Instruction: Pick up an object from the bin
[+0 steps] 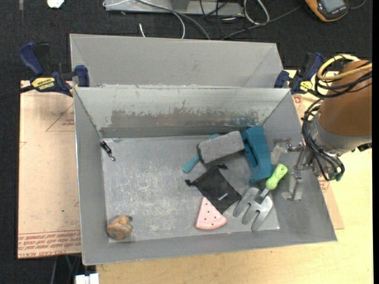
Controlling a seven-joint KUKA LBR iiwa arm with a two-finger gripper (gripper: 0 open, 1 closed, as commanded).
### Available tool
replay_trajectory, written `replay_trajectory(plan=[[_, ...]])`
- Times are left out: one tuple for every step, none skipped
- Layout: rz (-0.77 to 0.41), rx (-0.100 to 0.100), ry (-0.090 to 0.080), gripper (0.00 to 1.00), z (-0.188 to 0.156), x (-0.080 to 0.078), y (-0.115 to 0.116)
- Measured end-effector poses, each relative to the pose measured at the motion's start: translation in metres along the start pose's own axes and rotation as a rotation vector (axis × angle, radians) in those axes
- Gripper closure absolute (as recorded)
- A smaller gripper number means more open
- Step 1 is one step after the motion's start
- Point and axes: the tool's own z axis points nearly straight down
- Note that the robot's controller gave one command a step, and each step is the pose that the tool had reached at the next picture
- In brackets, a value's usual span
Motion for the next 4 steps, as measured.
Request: replay_trajectory(plan=[[-0.003, 0.002, -0.007, 0.00, -0.004, -0.002, 0.001], [0.002, 0.001, -0.010, 0.00, 0.067, -0.012, 0.059], [-0.046, 0.005, -0.017, 0.00, 0.084, -0.001, 0.082], [-0.027, 0.002, -0.013, 0.00, 0.094, -0.035, 0.113]])
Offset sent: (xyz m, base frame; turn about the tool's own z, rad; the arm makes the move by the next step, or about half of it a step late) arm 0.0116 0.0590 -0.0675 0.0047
